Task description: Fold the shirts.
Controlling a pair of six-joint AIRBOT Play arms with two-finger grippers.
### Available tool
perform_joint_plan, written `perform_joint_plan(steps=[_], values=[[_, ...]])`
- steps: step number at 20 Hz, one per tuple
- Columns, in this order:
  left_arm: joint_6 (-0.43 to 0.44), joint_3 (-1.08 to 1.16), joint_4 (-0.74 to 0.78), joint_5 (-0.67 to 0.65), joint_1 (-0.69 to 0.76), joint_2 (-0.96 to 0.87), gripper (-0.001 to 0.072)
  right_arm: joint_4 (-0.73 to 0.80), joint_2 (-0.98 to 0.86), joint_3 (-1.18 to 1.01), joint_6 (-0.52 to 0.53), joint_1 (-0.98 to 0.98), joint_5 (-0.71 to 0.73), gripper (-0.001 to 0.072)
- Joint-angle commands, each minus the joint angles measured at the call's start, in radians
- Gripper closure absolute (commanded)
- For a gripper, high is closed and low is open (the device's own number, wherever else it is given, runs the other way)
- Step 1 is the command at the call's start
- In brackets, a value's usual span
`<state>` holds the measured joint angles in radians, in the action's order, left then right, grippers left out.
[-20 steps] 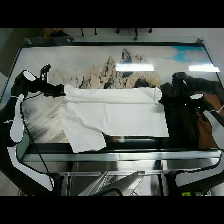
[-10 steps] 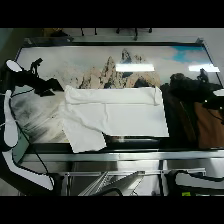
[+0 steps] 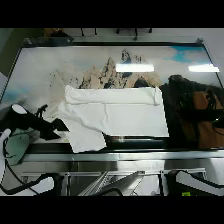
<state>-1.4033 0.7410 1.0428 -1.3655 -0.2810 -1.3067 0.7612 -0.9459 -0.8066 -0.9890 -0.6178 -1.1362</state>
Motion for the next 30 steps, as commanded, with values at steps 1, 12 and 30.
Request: perform_joint_plan(steps=[1, 12, 30], values=[[0.078, -0.232, -0.138, 0.194, 0.007, 0.075, 0.0041, 0.003, 0.002, 0.073, -0.007, -0.01, -0.013, 0.0295], [0.274, -0.106, -0.406, 0.176, 0.087, -0.019, 0.069, 0.045, -0.034, 0.109, -0.007, -0.01, -0.043, 0.0187], [0.142, -0.082, -0.254, -0.092, -0.133, 0.458, 0.0691, 0.198, -0.022, 0.092, -0.249, 0.142, -0.119, 0.0695]])
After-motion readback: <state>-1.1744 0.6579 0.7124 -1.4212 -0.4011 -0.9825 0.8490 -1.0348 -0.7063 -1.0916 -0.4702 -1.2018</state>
